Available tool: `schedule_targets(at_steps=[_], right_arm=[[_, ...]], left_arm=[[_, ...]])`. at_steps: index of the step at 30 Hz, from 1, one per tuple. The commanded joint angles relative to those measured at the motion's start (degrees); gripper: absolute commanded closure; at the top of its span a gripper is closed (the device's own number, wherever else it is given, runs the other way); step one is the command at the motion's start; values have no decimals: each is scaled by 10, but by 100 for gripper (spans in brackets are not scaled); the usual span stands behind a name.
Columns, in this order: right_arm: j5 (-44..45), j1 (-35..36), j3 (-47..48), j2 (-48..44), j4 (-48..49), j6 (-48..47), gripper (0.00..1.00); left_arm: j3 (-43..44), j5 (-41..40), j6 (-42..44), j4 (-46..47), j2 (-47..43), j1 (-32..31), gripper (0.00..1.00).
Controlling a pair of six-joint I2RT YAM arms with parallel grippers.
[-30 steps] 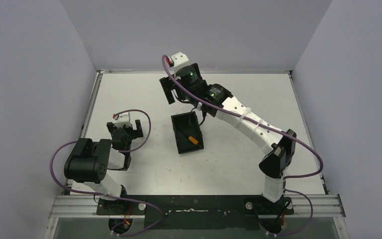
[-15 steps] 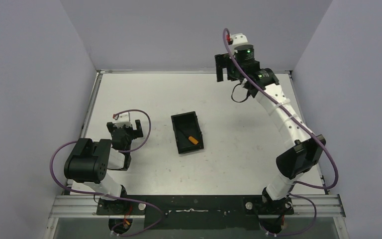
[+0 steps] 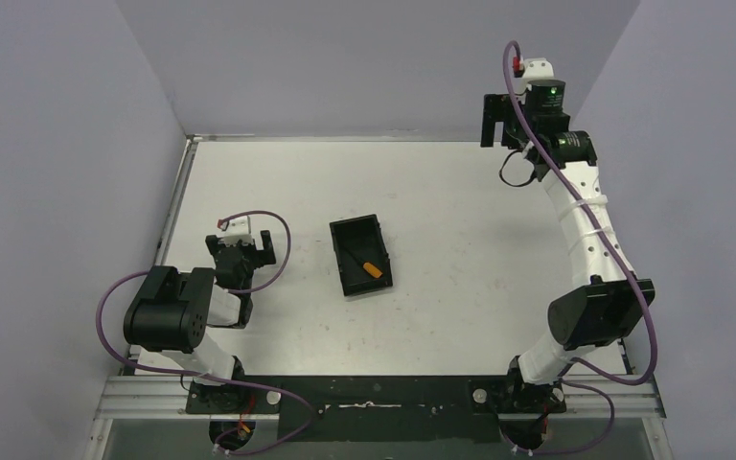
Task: Put the screwdriver in the bin
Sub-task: Reset both arms
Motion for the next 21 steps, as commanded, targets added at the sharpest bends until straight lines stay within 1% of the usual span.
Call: schedule_targets(at_steps=[1, 9, 21], right_arm=[[-5, -20, -10, -19, 5, -13, 0], [-14, -47, -36, -36, 30, -10, 0], [-16, -52, -39, -47, 38, -8, 0]], left_arm=[[13, 5, 4, 30, 0, -1, 3], [13, 5, 4, 31, 0, -1, 3], [13, 5, 4, 30, -1, -1, 3]])
